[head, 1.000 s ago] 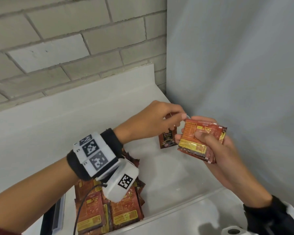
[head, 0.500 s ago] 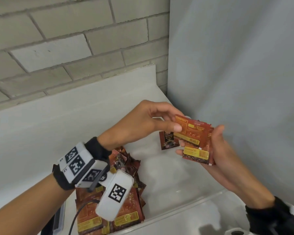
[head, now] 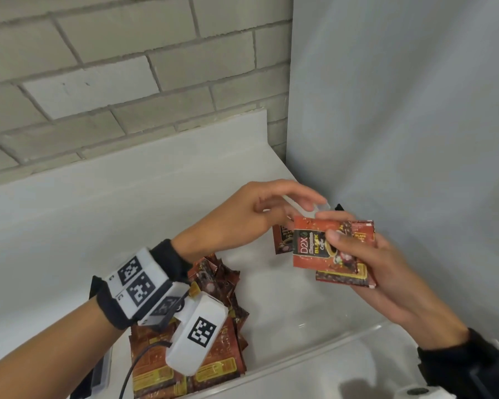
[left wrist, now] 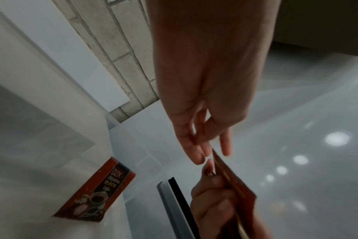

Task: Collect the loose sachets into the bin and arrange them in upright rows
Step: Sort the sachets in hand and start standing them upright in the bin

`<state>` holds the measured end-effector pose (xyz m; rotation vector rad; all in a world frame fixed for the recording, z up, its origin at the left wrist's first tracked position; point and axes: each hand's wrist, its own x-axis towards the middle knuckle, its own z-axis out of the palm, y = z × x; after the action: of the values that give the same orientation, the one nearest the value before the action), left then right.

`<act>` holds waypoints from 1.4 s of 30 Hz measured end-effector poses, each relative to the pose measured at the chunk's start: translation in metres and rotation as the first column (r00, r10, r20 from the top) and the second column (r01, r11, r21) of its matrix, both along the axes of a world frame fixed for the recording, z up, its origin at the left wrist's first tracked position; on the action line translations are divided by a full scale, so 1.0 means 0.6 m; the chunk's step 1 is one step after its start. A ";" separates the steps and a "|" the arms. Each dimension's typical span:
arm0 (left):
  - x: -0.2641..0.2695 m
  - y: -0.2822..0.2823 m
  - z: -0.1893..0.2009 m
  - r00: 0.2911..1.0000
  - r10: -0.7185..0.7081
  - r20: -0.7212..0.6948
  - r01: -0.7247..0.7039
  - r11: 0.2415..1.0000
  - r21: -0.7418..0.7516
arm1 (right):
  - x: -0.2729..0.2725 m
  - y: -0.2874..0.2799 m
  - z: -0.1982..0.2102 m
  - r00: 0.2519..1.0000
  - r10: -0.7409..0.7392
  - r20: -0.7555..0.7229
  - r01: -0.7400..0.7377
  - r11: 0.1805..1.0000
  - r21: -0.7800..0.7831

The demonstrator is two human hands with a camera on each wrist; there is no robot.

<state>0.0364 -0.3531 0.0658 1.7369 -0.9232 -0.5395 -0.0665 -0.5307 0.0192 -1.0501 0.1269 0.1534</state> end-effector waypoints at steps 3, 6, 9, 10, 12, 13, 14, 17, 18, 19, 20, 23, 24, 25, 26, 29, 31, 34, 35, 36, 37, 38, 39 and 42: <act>-0.005 0.000 0.008 0.988 0.045 -0.145 -0.042 0.999 0.023 | 0.002 0.000 0.002 0.996 -0.091 -0.017 0.092 0.996 0.020; -0.007 0.001 0.009 0.990 0.020 -0.141 -0.009 0.997 0.082 | 0.002 0.001 0.003 0.994 -0.109 -0.012 0.109 0.994 0.015; -0.003 0.002 0.009 0.994 -0.021 -0.103 0.033 0.992 0.118 | 0.001 0.004 0.003 0.992 -0.124 -0.008 0.124 0.992 0.021; 0.000 0.003 0.010 0.995 -0.028 -0.091 0.040 0.990 0.135 | 0.000 0.005 0.001 0.990 -0.138 -0.001 0.138 0.990 0.028; 0.007 0.007 0.015 0.998 -0.044 -0.052 0.052 0.985 0.164 | -0.001 0.007 0.003 0.982 -0.189 0.013 0.188 0.980 0.060; 0.012 0.010 0.018 0.999 -0.047 -0.023 0.051 0.983 0.179 | 0.000 0.006 0.003 0.974 -0.226 0.021 0.223 0.970 0.101; 0.018 0.013 0.021 0.999 -0.048 0.017 0.043 0.979 0.199 | 0.001 0.005 0.003 0.963 -0.267 0.023 0.261 0.954 0.150; 0.034 0.015 0.021 0.980 -0.084 0.181 0.026 0.953 0.300 | 0.003 0.002 0.001 0.927 -0.375 0.014 0.360 0.898 0.254; 0.037 0.012 0.018 0.966 -0.109 0.232 0.025 0.940 0.339 | 0.003 0.001 0.001 0.919 -0.394 0.011 0.377 0.887 0.266; 0.039 0.007 0.014 0.950 -0.136 0.281 0.021 0.926 0.377 | 0.004 0.001 0.000 0.914 -0.405 0.009 0.387 0.880 0.275; 0.041 0.001 0.008 0.935 -0.160 0.316 0.015 0.909 0.416 | 0.004 0.003 0.001 0.912 -0.410 0.009 0.392 0.878 0.275; 0.046 -0.022 -0.017 0.898 -0.226 0.378 -0.004 0.854 0.520 | 0.003 0.002 0.001 0.912 -0.409 0.006 0.392 0.879 0.270; 0.047 -0.030 -0.026 0.880 -0.255 0.400 -0.006 0.837 0.547 | 0.003 0.003 0.002 0.913 -0.408 0.006 0.391 0.878 0.277; 0.047 -0.037 -0.036 0.862 -0.285 0.419 -0.008 0.819 0.574 | 0.002 0.002 0.001 0.914 -0.407 0.007 0.388 0.876 0.285; 0.047 -0.043 -0.044 0.842 -0.315 0.437 -0.010 0.801 0.598 | 0.003 0.002 -0.001 0.915 -0.403 0.010 0.383 0.876 0.295; 0.045 -0.059 -0.061 0.800 -0.381 0.464 -0.007 0.767 0.642 | 0.003 0.002 -0.002 0.918 -0.397 0.022 0.373 0.879 0.297; 0.044 -0.064 -0.066 0.777 -0.408 0.480 0.000 0.762 0.647 | 0.004 0.001 -0.004 0.920 -0.391 0.022 0.367 0.882 0.296; 0.047 -0.065 -0.077 0.755 -0.429 0.496 -0.004 0.753 0.657 | 0.004 -0.001 -0.005 0.922 -0.388 0.023 0.365 0.885 0.291; 0.048 -0.065 -0.080 0.750 -0.436 0.497 -0.007 0.747 0.665 | 0.004 -0.002 -0.007 0.922 -0.387 0.026 0.364 0.884 0.293; 0.048 -0.065 -0.082 0.744 -0.444 0.500 -0.008 0.741 0.671 | 0.004 -0.001 -0.007 0.921 -0.388 0.025 0.364 0.883 0.295; 0.049 -0.064 -0.083 0.736 -0.453 0.504 -0.011 0.736 0.677 | 0.004 -0.001 -0.008 0.922 -0.387 0.024 0.363 0.883 0.297; 0.049 -0.064 -0.085 0.726 -0.461 0.510 -0.013 0.733 0.680 | 0.004 -0.001 -0.008 0.922 -0.388 0.017 0.365 0.882 0.299; 0.049 -0.062 -0.086 0.717 -0.467 0.518 -0.012 0.734 0.679 | 0.005 -0.001 -0.008 0.920 -0.391 0.013 0.369 0.879 0.301; 0.049 -0.059 -0.086 0.700 -0.463 0.544 -0.009 0.756 0.654 | 0.005 -0.001 -0.007 0.920 -0.392 0.013 0.370 0.879 0.300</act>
<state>0.0660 -0.3887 0.0144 2.5241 -1.6661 -0.3770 -0.0636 -0.5312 0.0150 -0.7158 0.2355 -0.2216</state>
